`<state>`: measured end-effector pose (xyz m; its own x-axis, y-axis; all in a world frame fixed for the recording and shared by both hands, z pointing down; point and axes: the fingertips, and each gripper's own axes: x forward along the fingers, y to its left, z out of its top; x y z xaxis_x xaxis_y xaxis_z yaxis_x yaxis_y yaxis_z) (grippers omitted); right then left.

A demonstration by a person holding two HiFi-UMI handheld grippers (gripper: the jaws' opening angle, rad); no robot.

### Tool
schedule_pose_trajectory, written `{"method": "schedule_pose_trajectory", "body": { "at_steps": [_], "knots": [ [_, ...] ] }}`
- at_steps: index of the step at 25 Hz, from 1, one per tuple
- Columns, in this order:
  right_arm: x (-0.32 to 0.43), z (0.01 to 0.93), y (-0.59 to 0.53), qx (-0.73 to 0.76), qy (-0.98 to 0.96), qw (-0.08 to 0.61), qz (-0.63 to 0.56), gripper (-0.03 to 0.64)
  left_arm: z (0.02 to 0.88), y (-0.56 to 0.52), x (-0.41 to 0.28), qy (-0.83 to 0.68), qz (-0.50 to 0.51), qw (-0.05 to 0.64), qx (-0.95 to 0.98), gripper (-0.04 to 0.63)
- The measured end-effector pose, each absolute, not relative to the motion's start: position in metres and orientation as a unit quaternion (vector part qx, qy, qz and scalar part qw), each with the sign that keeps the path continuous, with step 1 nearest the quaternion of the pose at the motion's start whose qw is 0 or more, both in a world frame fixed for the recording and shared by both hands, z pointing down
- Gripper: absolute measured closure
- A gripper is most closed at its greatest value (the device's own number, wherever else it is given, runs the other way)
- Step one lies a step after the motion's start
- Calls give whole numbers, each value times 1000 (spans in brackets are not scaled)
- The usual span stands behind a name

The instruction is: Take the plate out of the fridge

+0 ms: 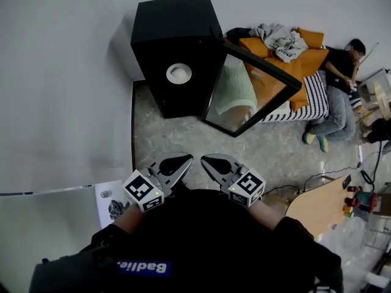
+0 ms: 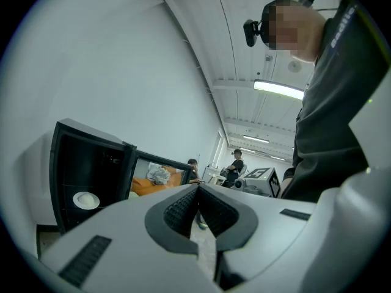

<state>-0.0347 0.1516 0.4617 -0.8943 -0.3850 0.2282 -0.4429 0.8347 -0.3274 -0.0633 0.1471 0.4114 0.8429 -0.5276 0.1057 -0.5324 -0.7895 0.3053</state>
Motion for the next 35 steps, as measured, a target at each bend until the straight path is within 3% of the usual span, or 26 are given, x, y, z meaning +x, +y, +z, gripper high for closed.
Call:
{"method": "schedule_pose_trajectory", "body": {
  "at_steps": [10,35],
  "knots": [
    [-58,453,103,248,-949,66,183,620,408,96,-99,-271,-2,166,948,588],
    [14,473,-26,137,-966,87,201,620,429,-48,-58,-421,-9,207,883,588]
  ]
}}
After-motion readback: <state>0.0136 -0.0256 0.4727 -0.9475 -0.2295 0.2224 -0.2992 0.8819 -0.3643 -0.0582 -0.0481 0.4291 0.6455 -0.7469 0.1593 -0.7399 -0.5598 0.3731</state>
